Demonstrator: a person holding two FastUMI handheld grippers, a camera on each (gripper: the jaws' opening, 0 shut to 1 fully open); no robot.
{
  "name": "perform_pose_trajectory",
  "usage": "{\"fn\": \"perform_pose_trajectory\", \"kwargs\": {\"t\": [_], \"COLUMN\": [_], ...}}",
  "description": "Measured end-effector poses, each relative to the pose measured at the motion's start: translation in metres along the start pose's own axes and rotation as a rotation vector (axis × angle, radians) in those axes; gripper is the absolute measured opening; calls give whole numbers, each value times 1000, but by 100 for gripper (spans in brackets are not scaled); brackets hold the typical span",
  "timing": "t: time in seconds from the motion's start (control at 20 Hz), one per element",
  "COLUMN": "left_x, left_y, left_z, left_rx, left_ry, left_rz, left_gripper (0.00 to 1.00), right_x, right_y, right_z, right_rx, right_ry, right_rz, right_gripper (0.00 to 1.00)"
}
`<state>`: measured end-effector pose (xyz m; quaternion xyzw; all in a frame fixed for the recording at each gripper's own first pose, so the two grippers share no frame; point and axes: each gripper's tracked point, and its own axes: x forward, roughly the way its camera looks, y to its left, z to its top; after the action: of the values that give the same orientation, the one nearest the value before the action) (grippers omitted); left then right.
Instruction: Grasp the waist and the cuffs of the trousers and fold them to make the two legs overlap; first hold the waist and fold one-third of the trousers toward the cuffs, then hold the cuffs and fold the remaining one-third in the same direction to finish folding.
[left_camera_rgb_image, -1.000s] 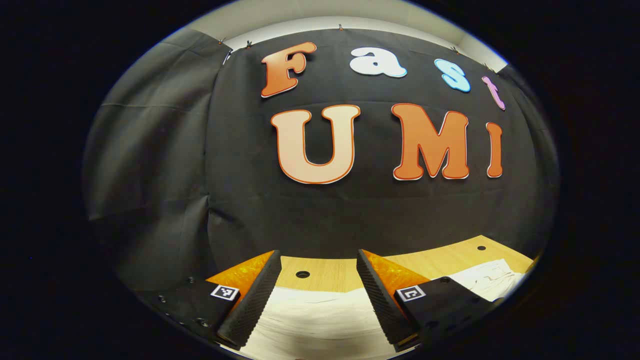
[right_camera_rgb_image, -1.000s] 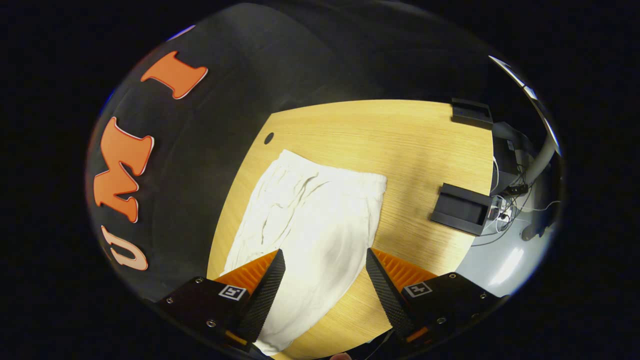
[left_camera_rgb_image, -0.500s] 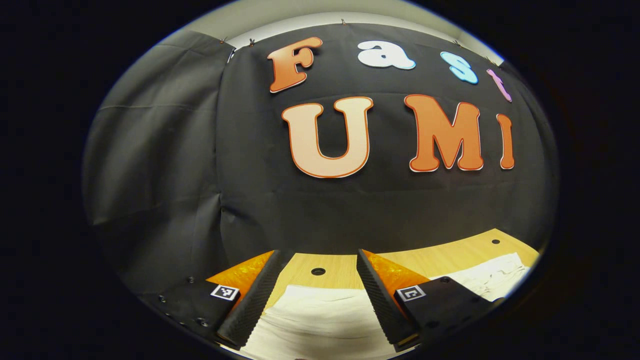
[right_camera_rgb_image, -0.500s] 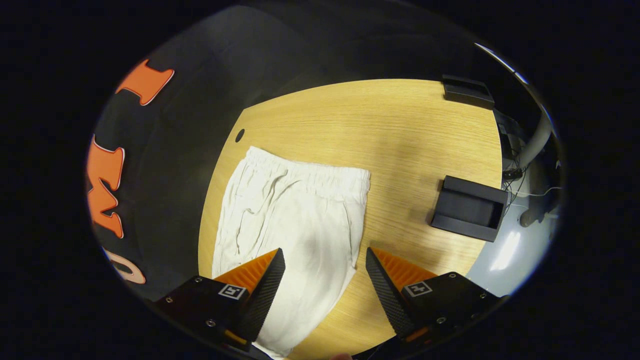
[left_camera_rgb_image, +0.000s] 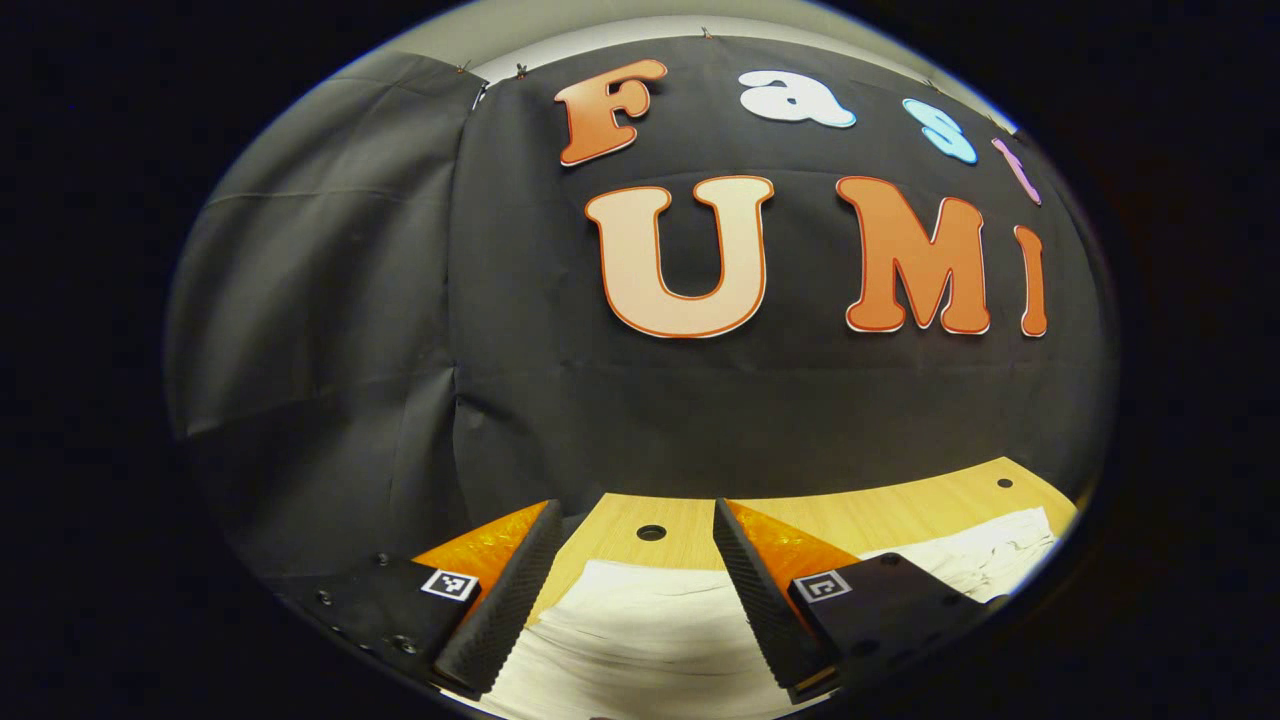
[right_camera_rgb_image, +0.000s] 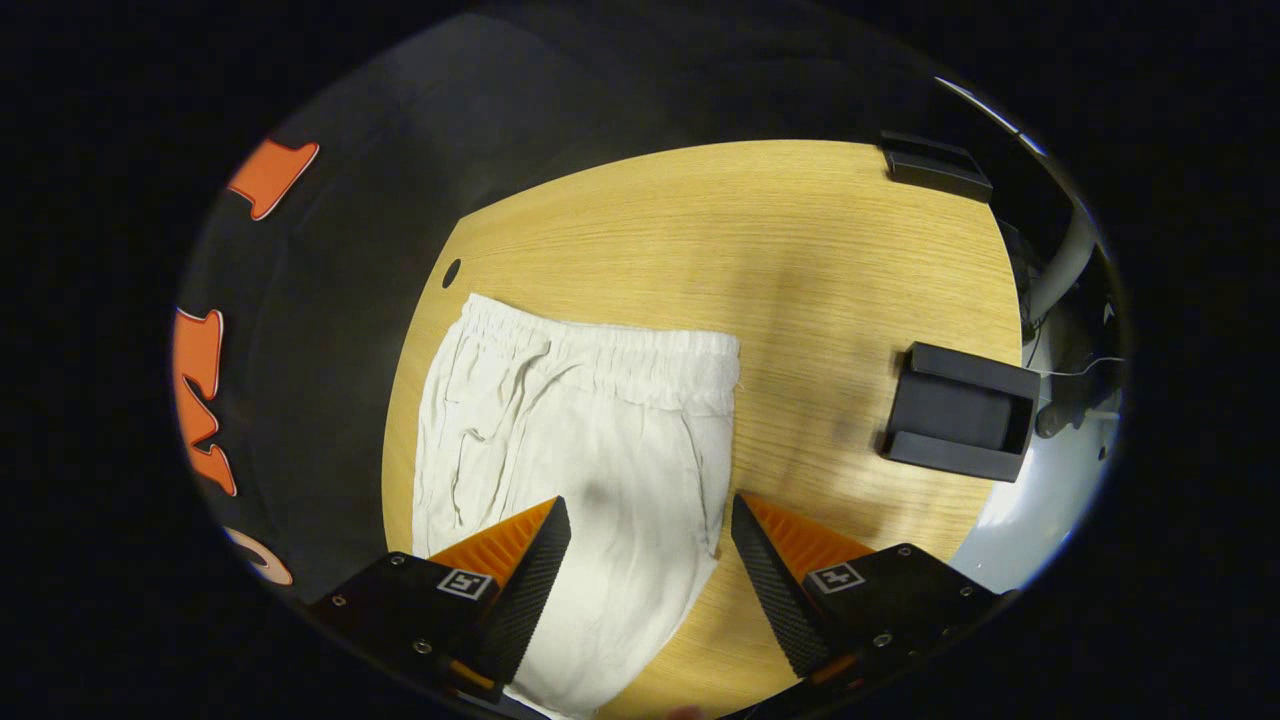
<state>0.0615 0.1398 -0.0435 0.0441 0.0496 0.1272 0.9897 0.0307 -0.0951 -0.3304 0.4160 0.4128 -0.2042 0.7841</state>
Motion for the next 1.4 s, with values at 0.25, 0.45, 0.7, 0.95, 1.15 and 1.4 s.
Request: {"fn": "perform_pose_trajectory", "kwargs": {"t": [0.25, 0.45, 0.7, 0.95, 1.15, 1.4], "left_x": [7, 14, 2, -31, -72, -98], "left_y": [0, 8, 38, 75, 104, 110], "left_z": [-4, -6, -18, -56, -107, -168], "left_rx": [4, -21, -50, -144, -305, -709], "left_ry": [9, 24, 58, 165, 305, 494], "left_rz": [1, 10, 57, 108, 176, 235], "left_gripper": [99, 95, 99, 95, 98, 99], "right_x": [8, 17, 25, 25, 26, 27], "right_y": [15, 20, 2, 3, 6, 5], "right_z": [0, -2, -3, -4, -5, -5], "right_rx": [9, -38, 64, -47, -108, -86], "right_ry": [-6, 0, 59, 61, 77, 105], "right_rz": [25, 7, -44, -58, -73, -66], "right_gripper": [98, 91, 25, 1, 1, 1]}}
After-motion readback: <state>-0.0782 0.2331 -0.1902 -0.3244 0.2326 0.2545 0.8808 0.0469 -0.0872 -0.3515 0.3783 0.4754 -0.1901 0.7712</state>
